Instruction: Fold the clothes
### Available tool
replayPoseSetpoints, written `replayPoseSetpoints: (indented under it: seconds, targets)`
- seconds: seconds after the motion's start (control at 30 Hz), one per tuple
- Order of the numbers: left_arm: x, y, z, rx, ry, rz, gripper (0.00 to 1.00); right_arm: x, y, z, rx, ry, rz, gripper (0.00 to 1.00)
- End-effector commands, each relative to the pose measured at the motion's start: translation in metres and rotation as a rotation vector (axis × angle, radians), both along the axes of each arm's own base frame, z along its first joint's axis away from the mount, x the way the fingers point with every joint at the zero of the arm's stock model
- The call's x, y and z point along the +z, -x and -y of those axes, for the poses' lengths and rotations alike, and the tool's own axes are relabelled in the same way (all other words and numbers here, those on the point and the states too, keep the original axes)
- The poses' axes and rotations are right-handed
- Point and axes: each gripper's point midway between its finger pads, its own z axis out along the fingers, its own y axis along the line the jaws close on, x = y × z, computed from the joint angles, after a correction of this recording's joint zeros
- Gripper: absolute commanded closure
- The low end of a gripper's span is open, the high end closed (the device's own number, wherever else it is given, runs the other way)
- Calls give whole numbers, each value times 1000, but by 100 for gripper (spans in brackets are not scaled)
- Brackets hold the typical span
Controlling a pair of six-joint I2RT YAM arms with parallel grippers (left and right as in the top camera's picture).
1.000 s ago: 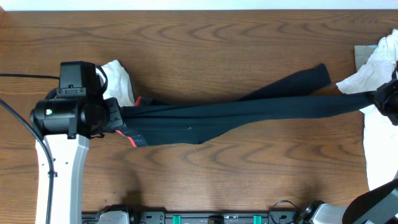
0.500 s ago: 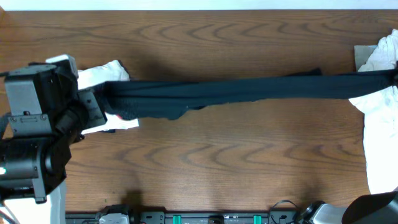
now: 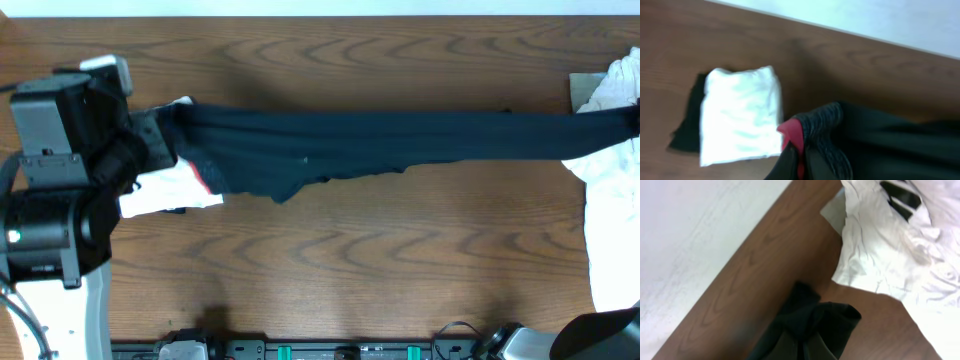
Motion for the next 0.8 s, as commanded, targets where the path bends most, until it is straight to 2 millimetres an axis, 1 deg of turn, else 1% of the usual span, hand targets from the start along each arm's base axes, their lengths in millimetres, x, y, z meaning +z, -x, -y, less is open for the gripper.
replayPoseSetpoints:
  seconds: [0.0,0.07,0.13,0.2,0.3,0.43,0.53,0.6,0.77]
  targets:
    - [-7,-23,19,-102,71,-11,94,10,0,5,-8,16,29,99]
    - [-15,-34,31,-157,125,-47,94,9,1,4,-10,7,22,99]
    - [-22,-40,39,-193,160,-79,94,5,5,2,-14,-9,4,99]
    - [-27,-42,42,-206,158,-100,94,2,8,2,-21,-16,-15,99]
    - [-36,-39,42,-216,143,-137,94,-3,13,4,-41,-16,-47,99]
    - [-55,-24,37,-201,123,-246,94,-11,21,6,-66,-18,-93,99]
    - [-68,-6,31,-182,91,-336,94,-17,30,9,-93,-17,-137,99]
    - [-69,6,29,-178,78,-366,94,-19,34,11,-102,-19,-148,99]
    - [-64,40,30,-191,72,-405,94,-18,45,16,-125,-28,-163,99]
